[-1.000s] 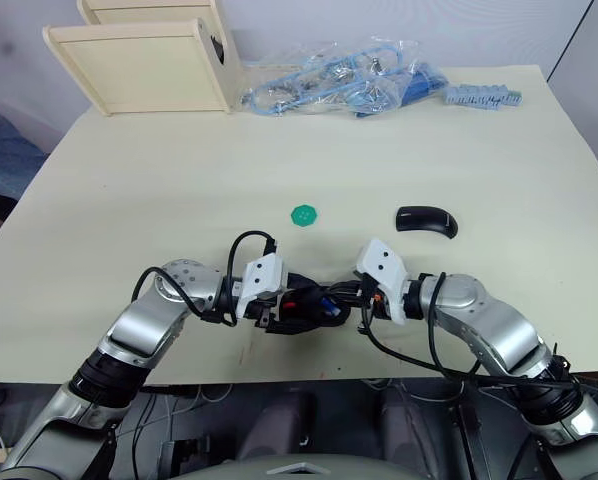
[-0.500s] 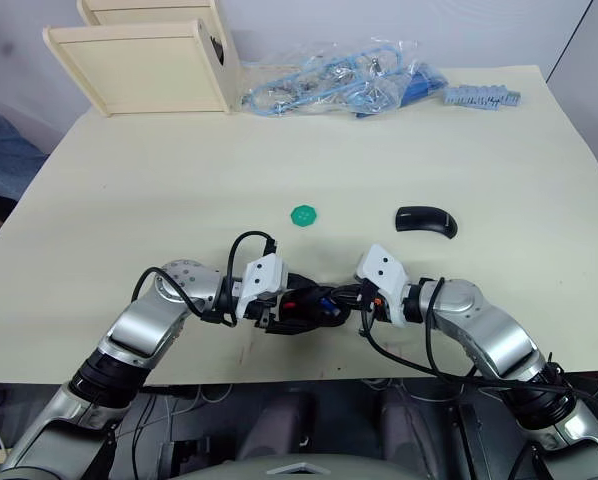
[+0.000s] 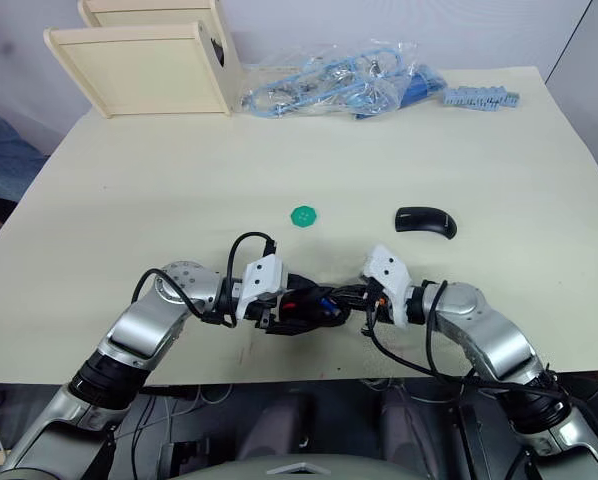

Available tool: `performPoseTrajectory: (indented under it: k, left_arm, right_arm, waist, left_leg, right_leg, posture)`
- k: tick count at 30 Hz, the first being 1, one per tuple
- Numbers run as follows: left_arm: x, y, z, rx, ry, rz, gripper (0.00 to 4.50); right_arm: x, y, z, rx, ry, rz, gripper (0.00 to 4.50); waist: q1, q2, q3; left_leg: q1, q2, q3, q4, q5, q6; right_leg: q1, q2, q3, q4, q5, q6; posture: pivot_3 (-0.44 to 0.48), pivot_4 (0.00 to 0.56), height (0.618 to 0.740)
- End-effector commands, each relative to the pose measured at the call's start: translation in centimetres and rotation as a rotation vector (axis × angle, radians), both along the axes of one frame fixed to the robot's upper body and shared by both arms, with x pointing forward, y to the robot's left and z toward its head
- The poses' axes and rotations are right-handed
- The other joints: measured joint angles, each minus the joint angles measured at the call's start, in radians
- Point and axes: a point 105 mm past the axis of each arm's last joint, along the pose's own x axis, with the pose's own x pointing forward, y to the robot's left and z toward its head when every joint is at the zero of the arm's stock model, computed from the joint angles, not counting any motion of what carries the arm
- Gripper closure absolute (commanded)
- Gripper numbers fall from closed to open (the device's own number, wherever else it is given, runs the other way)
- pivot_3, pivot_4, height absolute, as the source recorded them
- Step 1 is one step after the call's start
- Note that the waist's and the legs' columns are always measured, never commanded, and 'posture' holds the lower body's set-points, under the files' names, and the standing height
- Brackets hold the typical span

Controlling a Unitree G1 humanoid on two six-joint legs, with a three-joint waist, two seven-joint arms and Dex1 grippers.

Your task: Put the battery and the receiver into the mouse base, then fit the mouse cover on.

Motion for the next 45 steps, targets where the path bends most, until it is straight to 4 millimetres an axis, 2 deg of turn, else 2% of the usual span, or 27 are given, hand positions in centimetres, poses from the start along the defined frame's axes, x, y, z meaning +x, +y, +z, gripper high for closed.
performPoseTrajectory:
  k: [1,4,5,8,10,11,14,16,17,19,20,21,26,29,35,40,45]
  left_arm:
    - [-0.2,0.0,0.4,-0.009,-0.019,-0.010,1.53]
    - [-0.1,0.0,0.4,-0.010,-0.019,-0.008,1.53]
    - [-0.1,0.0,0.4,-0.010,-0.019,-0.008,1.53]
    - [0.0,0.0,0.5,-0.011,-0.020,-0.006,1.53]
    - [0.0,0.0,0.4,-0.012,-0.020,-0.005,1.53]
    - [0.0,0.0,0.4,-0.012,-0.020,-0.004,1.53]
    - [0.0,0.1,0.5,-0.017,-0.016,-0.001,1.53]
    - [0.0,0.2,0.6,-0.023,-0.015,0.002,1.53]
    - [0.0,0.2,0.6,-0.027,-0.013,0.005,1.53]
    - [0.1,0.3,0.9,-0.044,-0.023,0.016,0.52]
    - [0.3,0.2,1.1,-0.063,-0.023,0.029,0.40]
    - [0.3,0.2,1.4,-0.080,-0.016,0.035,0.01]
    - [-0.5,1.2,2.6,-0.108,-0.002,0.039,0.01]
    - [-0.9,2.8,3.6,-0.150,0.025,0.096,0.01]
    - [-3.0,5.9,5.2,-0.228,0.087,0.198,0.01]
    - [-4.0,8.0,4.9,-0.235,0.109,0.294,0.01]
    - [-4.7,9.9,5.2,-0.376,0.085,0.400,0.01]
  right_arm:
    - [-0.7,-1.4,2.6,0.024,-0.074,0.016,4.39]
    - [-1.8,-2.4,3.0,0.019,-0.064,0.023,4.39]
    - [-2.1,-2.7,3.1,0.016,-0.063,0.024,4.17]
    - [-2.9,-3.8,3.4,-0.002,-0.073,0.020,3.16]
    - [-3.6,-4.6,3.5,-0.016,-0.079,0.019,2.21]
    - [-3.9,-4.9,3.5,-0.018,-0.079,0.016,2.08]
    - [-4.7,-6.0,3.7,-0.031,-0.089,-0.002,0.78]
    - [-5.4,-6.5,3.8,-0.038,-0.094,-0.008,0.12]
    - [-5.6,-6.7,3.8,-0.037,-0.093,-0.013,0.12]
    - [-6.0,-7.0,3.9,-0.034,-0.094,-0.023,0.00]
    - [-6.0,-7.1,3.9,-0.033,-0.094,-0.028,0.00]
    - [-6.1,-7.1,3.9,-0.034,-0.093,-0.032,0.00]
    - [-6.1,-7.5,3.5,-0.037,-0.092,-0.053,0.00]
    - [-5.9,-7.9,3.3,-0.035,-0.092,-0.075,0.00]
    - [-5.1,-8.7,3.4,-0.019,-0.092,-0.136,0.00]
    - [-4.0,-9.3,3.8,-0.021,-0.096,-0.169,0.00]
    - [-2.5,-10.1,4.5,-0.045,-0.085,-0.199,0.00]
  waist:
    - [0.001,0.000,0.000]
    - [0.001,0.000,0.000]
    - [0.001,0.000,0.000]
    - [0.001,0.000,0.000]
    - [0.001,0.000,0.000]
    - [0.001,0.000,0.000]
    - [0.004,0.000,0.000]
    - [0.003,0.000,0.000]
    - [0.001,0.000,0.000]
    - [0.000,0.000,0.000]
    - [0.000,0.000,0.000]
    - [0.001,0.000,0.000]
    - [0.000,0.000,0.000]
    - [0.000,0.000,0.000]
    - [0.001,-0.001,0.000]
    - [0.002,-0.001,0.000]
    - [0.001,-0.001,0.000]
  left_leg:
    - [0.000,0.000,0.000,0.000,0.000,0.000]
    - [0.000,0.000,0.000,0.000,0.000,0.000]
    - [0.000,0.000,-0.001,0.000,0.000,0.000]
    - [0.000,0.000,0.000,0.000,0.000,0.000]
    - [0.000,0.000,0.000,0.000,0.000,0.000]
    - [0.000,0.000,0.000,0.000,0.000,0.000]
    - [-0.001,0.000,-0.001,0.000,0.000,0.000]
    - [-0.001,0.000,0.000,0.000,0.000,0.000]
    - [-0.001,0.000,0.000,0.001,0.000,0.000]
    - [0.000,0.000,0.000,0.001,0.000,0.000]
    - [0.000,0.000,0.000,0.001,0.000,0.000]
    - [0.000,0.000,0.000,0.001,0.000,0.000]
    - [0.000,0.000,0.000,0.001,0.000,0.000]
    - [0.000,0.000,0.000,0.001,0.000,0.000]
    - [0.000,0.001,0.000,0.000,0.000,0.000]
    - [0.001,0.001,0.000,0.000,0.000,0.000]
    - [0.001,0.001,0.001,0.000,0.000,0.000]
  right_leg:
    - [0.000,0.000,0.000,0.000,0.000,0.000]
    - [0.000,0.000,-0.001,-0.001,0.000,0.000]
    - [0.000,0.000,-0.001,-0.001,0.000,0.000]
    - [0.000,0.000,0.000,0.000,0.000,0.000]
    - [0.000,0.000,0.000,0.000,0.000,0.000]
    - [0.000,0.000,0.000,0.000,0.000,0.000]
    - [0.000,0.000,-0.001,0.000,0.000,0.000]
    - [0.000,0.000,-0.001,-0.001,0.000,0.000]
    - [0.000,0.000,0.000,0.000,0.000,0.000]
    - [0.000,0.000,0.000,0.000,0.000,0.000]
    - [0.000,0.000,0.000,0.000,0.000,0.000]
    - [0.000,0.000,0.000,0.000,0.000,0.000]
    - [0.000,0.000,0.000,0.000,0.000,0.000]
    - [0.000,0.000,0.000,0.000,0.000,0.000]
    - [0.000,0.000,0.001,0.000,0.000,0.000]
    - [0.000,0.000,0.001,0.000,0.000,0.000]
    - [0.000,0.000,0.002,-0.001,0.000,0.000]
  posture:
    - [0.000,0.150,0.740]
    - [0.000,0.150,0.740]
    - [0.000,0.150,0.740]
    - [0.000,0.150,0.740]
    - [0.000,0.150,0.740]
    - [0.000,0.150,0.740]
    - [0.000,0.150,0.740]
    - [0.000,0.150,0.740]
    - [0.000,0.150,0.740]
    - [0.000,0.150,0.740]
    - [0.000,0.150,0.740]
    - [0.000,0.150,0.740]
    - [0.000,0.150,0.740]
    - [0.000,0.150,0.740]
    - [0.000,0.150,0.740]
    - [0.000,0.150,0.740]
    - [0.000,0.150,0.740]
